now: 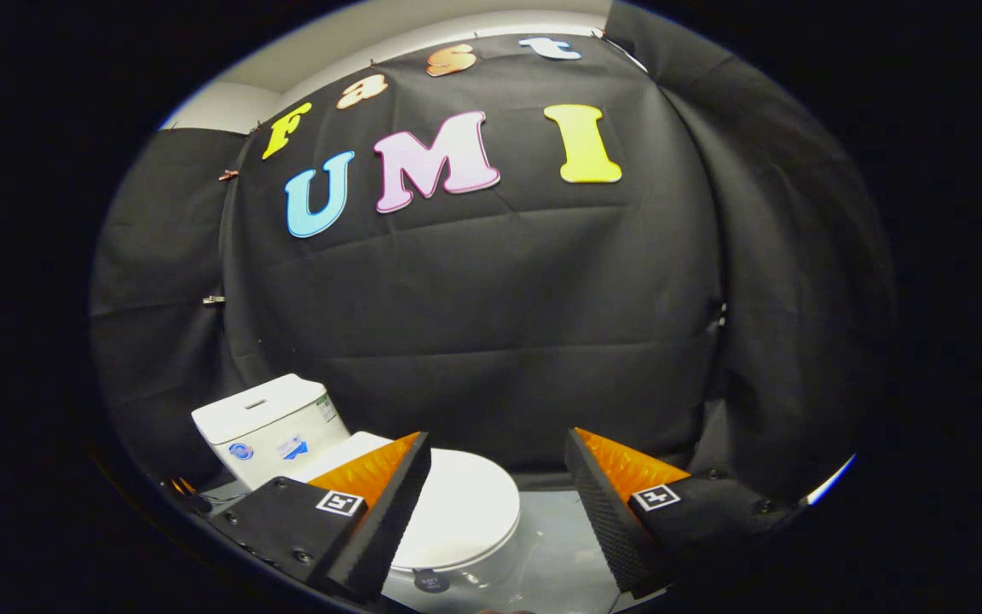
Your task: Open the toilet lid.
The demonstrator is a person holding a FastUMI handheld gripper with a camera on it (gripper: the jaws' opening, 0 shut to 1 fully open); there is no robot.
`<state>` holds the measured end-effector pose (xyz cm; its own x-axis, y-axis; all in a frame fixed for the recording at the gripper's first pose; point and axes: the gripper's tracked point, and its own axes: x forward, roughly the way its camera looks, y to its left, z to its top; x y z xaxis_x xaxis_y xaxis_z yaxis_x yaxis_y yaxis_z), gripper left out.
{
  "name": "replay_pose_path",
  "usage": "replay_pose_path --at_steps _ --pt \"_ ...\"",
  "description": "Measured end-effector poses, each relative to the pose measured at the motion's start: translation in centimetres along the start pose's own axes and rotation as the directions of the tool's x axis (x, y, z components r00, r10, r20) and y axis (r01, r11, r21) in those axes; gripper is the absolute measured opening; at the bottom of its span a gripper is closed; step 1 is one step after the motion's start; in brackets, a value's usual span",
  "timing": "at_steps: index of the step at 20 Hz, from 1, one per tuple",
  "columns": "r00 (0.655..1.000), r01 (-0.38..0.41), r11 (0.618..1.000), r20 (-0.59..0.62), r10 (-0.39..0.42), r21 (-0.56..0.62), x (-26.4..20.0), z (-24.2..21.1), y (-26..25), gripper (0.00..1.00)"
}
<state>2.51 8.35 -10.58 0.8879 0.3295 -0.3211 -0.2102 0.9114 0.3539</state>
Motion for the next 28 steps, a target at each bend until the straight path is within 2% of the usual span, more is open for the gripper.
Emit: replay_pose_path --at_steps 6,10,12,15,18,20,21,22,23,24,25,27,28 --pt "0.987 0.010 0.985 -0.162 0.018 0.172 2.8 -7.1 -1.4 0.98" --pt "0.946 0.060 0.936 -0.318 0.057 0.346 2.4 -14.7 -2.1 0.99" --pt "0.910 0.050 0.898 -0.390 0.139 0.437 0.6 -18.4 -0.8 0.98" --pt "0.854 0.077 0.841 -0.470 0.221 0.535 -0.9 -23.0 0.9 0.99" --pt "0.768 0.104 0.724 -0.518 0.378 0.682 -2.6 -26.0 4.4 0.99" --pt "0.743 0.120 0.669 -0.513 0.429 0.733 -2.8 -27.0 5.7 0.97" --pt "0.738 0.096 0.654 -0.495 0.459 0.750 -3.1 -26.7 6.3 0.94" --pt "0.728 0.064 0.663 -0.489 0.480 0.746 -3.2 -26.8 6.6 0.92" --pt "0.720 0.041 0.691 -0.501 0.481 0.722 -3.3 -27.5 6.4 0.90" --pt "0.722 0.039 0.714 -0.513 0.464 0.699 -3.0 -28.2 5.7 0.80" --pt "0.731 0.054 0.698 -0.505 0.459 0.714 -2.4 -28.3 5.2 0.71" --pt "0.743 0.121 0.603 -0.475 0.471 0.788 -1.5 -27.6 4.9 0.51" --pt "0.740 0.132 0.582 -0.470 0.481 0.803 -1.1 -27.5 4.8 0.51"
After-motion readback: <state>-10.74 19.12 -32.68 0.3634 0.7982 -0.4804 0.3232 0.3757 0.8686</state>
